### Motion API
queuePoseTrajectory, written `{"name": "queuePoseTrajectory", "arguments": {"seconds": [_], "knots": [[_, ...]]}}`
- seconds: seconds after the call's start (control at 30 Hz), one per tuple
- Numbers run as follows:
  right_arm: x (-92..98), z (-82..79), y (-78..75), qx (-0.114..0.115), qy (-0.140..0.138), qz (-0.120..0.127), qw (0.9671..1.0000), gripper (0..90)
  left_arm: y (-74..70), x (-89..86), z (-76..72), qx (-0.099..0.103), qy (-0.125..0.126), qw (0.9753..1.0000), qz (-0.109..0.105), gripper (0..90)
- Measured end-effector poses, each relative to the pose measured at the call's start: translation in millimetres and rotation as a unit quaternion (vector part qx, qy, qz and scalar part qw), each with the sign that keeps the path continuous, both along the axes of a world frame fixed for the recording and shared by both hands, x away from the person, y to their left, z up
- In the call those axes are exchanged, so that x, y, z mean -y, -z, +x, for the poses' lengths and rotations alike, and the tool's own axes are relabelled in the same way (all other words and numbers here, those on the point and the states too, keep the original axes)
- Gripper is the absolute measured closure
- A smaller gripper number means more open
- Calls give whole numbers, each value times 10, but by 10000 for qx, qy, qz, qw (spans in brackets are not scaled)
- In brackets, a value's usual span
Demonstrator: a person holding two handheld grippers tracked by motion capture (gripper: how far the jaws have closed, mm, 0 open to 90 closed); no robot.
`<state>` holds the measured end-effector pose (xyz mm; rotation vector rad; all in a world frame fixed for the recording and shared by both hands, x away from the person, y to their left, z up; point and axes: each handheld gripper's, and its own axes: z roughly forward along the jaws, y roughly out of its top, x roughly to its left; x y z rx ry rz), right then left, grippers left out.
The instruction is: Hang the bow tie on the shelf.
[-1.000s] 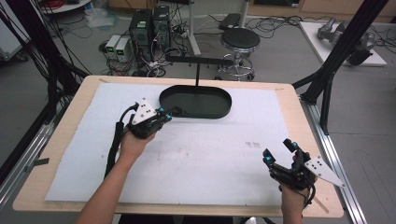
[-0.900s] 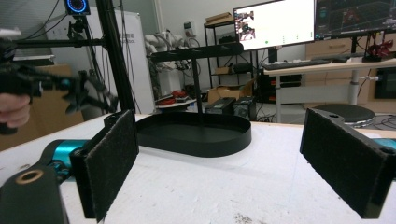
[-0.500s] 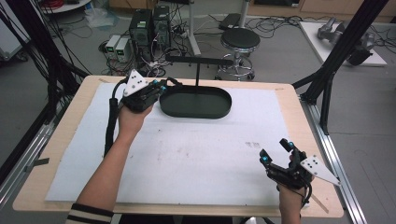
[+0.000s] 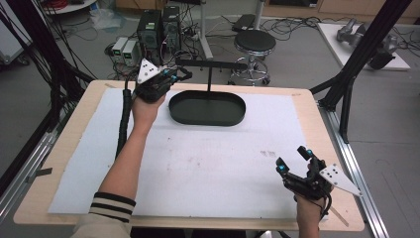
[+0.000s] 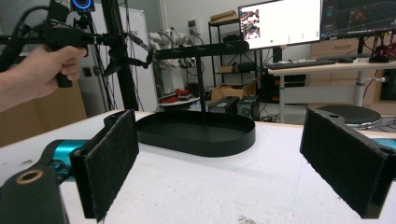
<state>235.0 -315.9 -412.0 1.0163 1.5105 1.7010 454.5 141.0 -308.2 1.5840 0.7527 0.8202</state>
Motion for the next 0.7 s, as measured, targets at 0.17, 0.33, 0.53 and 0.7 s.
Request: {"name": "queuePoseTrajectory", "arguments": {"seconds": [0.17,0.33,0.53,0.7], "knots": [[2,-13,0,4,-27,-8,10000,107,14,-8,149,-43,-87,9998,-154,853],[2,-20,-3,24,-47,-18,10000,107,41,-38,254,-13,-270,9990,-344,852],[10,-36,-7,64,-18,31,10000,107,106,-129,344,-47,-527,9973,-503,852],[-3,-39,-1,27,-31,40,10000,107,169,-159,435,-138,-688,9960,-561,852]]}}
